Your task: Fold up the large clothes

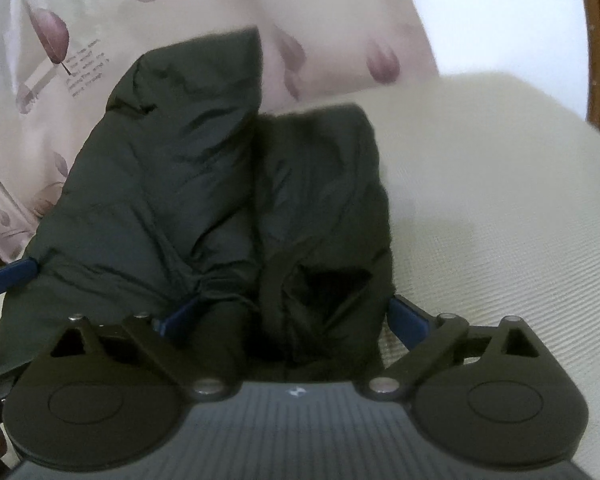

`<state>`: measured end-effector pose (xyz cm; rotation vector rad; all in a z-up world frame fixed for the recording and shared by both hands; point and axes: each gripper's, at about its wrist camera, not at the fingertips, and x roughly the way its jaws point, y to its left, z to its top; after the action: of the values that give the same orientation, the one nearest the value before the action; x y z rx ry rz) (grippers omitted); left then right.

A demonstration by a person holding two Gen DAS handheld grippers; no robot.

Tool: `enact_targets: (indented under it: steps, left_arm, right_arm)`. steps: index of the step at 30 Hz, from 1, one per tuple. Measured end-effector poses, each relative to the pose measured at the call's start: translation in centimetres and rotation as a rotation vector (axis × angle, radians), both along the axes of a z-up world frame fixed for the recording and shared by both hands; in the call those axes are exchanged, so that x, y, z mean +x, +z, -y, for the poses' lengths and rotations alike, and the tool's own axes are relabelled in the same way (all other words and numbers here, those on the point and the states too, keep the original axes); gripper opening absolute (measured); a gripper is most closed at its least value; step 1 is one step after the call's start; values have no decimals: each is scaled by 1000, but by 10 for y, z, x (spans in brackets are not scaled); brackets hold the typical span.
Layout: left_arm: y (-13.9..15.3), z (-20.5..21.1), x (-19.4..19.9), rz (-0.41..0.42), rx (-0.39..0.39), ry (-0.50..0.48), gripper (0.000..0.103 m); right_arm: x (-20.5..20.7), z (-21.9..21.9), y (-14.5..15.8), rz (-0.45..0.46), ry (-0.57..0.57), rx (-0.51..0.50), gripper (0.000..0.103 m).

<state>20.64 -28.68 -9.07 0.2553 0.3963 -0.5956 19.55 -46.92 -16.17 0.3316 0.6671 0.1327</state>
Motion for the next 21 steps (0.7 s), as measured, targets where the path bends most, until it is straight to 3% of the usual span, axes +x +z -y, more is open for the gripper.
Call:
enact_targets:
  steps: [4,9,14,17,21]
  left_arm:
    - [10,-10,-2,4,-33,28,103]
    - [32,-61,8,15,-151,141,103]
    - [19,-122,60,-255,-291,164,103]
    - [-6,-135,86,-433,-369,66,103]
    - [-36,-134,115,-591,-509,-62,103]
  right_arm:
    - [3,4,-9,-6,14,48,98]
    - [3,6,-12,-2,19,59,99]
    - [3,7,-14,4,30,64,99]
    - [3,8,-14,14,37,67,99]
    - [3,9,-14,20,49,71,99]
